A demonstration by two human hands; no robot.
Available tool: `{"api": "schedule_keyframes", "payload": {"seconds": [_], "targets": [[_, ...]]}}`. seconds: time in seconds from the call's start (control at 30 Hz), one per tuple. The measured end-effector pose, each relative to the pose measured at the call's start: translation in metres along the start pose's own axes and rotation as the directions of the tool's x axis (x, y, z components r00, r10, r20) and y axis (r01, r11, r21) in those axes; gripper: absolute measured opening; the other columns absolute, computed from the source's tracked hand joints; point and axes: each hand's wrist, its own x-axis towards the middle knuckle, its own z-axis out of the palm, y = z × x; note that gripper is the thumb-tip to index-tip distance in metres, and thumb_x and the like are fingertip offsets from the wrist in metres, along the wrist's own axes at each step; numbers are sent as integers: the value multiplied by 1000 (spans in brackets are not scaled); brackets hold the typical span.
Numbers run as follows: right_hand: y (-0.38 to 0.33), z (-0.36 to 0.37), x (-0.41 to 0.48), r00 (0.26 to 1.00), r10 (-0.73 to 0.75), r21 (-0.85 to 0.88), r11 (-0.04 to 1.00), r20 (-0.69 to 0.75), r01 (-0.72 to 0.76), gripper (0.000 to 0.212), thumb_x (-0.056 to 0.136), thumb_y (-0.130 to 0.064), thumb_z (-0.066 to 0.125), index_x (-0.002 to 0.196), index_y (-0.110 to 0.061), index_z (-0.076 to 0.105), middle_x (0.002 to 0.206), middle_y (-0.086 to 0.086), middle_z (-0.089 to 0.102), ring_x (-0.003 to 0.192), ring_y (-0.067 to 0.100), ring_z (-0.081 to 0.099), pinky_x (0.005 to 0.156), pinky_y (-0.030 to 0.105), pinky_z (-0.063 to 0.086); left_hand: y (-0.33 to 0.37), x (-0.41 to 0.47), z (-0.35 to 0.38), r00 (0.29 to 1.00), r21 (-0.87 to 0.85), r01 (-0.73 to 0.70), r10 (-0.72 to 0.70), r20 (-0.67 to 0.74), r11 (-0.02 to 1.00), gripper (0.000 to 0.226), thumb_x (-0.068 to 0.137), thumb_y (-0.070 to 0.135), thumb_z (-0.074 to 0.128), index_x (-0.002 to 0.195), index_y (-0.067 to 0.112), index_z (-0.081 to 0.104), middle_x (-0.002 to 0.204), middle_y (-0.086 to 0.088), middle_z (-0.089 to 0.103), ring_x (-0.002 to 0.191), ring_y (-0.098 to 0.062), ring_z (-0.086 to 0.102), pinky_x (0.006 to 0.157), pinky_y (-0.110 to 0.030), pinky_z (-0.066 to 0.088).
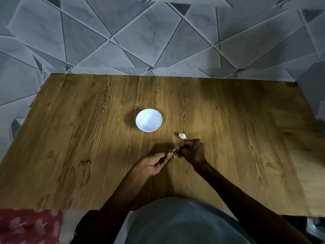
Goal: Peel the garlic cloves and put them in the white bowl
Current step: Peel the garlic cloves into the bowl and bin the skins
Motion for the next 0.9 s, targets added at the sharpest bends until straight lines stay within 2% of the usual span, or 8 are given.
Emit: {"api": "schedule_keyframes", "payload": {"seconds": [0.07,0.17,0.23,0.4,0.47,0.6,0.77,0.9], "targets": [[3,2,1,999,42,5,999,-11,-42,15,83,13,63,76,4,73,68,12,72,59,19,70,55,25,58,-5,1,-4,949,355,-312,305,78,881,13,92,-3,58,83,-3,68,74,-12,72,64,-14,71,64,-18,58],[4,7,3,958,284,177,945,-37,-273,8,86,5,66,82,8,71,73,16,73,61,23,70,53,29,57,-14,12,-12,520,782,-605,669,531,-150,9,90,12,66,91,11,74,85,5,73,78,-3,66,74,-15,51],[1,7,5,899,439,296,858,1,-420,4,84,3,70,82,6,71,74,16,71,59,21,68,53,28,57,-17,13,-9,388,745,-571,687,615,-344,10,90,12,65,92,10,75,85,5,72,75,0,62,73,-15,49],[8,3,1,955,296,226,930,10,-290,7,86,1,70,79,-2,70,84,18,74,76,32,73,75,43,61,-13,2,5,911,333,-400,410,43,854,12,90,-7,59,79,-7,65,70,-12,69,55,-10,69,58,-16,56],[9,0,-2,990,138,221,965,29,-141,18,86,10,64,75,-3,71,79,16,74,72,31,73,70,41,62,-7,1,6,992,40,-123,124,-22,992,17,93,-9,52,79,-8,62,60,-17,67,49,-16,68,52,-18,56],[6,3,-6,998,57,102,993,-24,-54,17,86,11,63,77,0,72,74,15,74,67,27,73,61,33,60,-9,4,1,948,313,-311,317,32,897,13,91,-5,59,81,-4,66,68,-13,70,56,-11,69,57,-17,56],[-3,8,-2,879,476,272,849,-25,-453,13,89,-2,65,78,3,70,72,15,69,58,23,65,50,26,55,-22,17,-9,443,791,-491,677,588,-365,8,89,14,65,90,12,73,85,2,73,77,-9,65,73,-22,49],[1,4,-2,922,386,220,903,-41,-368,10,88,2,65,79,4,70,76,17,71,68,29,70,63,34,59,-28,17,-11,570,824,-567,731,375,19,7,88,10,67,86,8,74,81,2,72,69,-1,65,68,-13,48]]}}
